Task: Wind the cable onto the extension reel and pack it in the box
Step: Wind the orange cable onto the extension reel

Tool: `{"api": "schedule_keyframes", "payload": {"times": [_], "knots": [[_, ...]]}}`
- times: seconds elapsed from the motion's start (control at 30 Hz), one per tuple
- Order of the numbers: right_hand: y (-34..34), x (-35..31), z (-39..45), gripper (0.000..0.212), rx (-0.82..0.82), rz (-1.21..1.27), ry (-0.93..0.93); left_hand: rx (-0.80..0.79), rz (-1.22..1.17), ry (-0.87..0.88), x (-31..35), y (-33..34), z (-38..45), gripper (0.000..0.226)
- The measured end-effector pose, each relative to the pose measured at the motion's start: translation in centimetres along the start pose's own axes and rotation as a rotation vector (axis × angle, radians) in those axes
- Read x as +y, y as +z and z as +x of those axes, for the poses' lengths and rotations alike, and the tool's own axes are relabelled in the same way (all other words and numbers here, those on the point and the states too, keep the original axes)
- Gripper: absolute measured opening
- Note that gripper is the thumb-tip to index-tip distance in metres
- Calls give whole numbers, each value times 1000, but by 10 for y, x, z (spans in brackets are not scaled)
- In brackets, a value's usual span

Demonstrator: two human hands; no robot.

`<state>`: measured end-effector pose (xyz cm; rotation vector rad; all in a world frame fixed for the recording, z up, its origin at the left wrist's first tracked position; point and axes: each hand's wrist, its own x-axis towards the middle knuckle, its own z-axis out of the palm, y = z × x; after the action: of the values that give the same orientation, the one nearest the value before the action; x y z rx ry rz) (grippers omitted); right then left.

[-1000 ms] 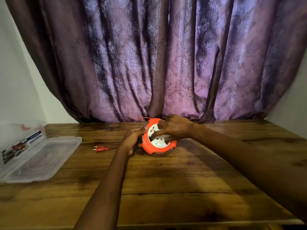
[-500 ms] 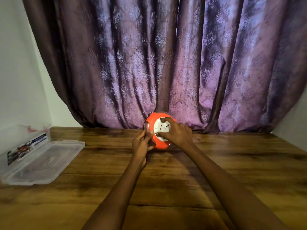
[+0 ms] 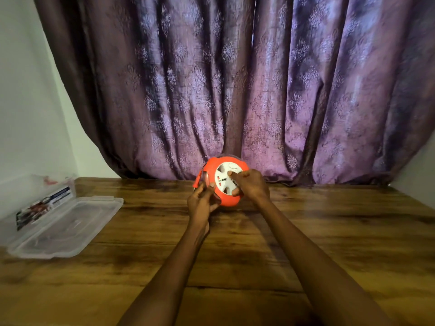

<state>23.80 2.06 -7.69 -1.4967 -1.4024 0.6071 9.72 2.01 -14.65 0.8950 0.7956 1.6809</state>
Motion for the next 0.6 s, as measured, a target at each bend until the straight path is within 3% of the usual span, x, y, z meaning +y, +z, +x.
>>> {"api": "schedule_keyframes", "payload": {"times": [0.1, 0.17, 0.23, 0.37, 0.47, 0.6], "knots": [[-16, 4, -3, 16, 87, -421, -389, 53, 4, -2, 5, -9, 9, 11], [-25, 4, -2, 30, -16, -644, -795, 52, -8, -36, 9, -14, 13, 12], [-31, 0, 0, 38, -146, -891, -1057, 46, -50, -72, 13, -19, 16, 14], [-35, -13, -1, 50, -291, -1237, -1206, -28, -53, -113, 20, -24, 16, 35], [-41, -19, -3, 49, -333, -1397, -1325, -67, 15, -141, 21, -24, 13, 26], [-48, -20, -2, 47, -238, -1455, -1370, -114, 69, -187, 20, -19, 7, 16]]}}
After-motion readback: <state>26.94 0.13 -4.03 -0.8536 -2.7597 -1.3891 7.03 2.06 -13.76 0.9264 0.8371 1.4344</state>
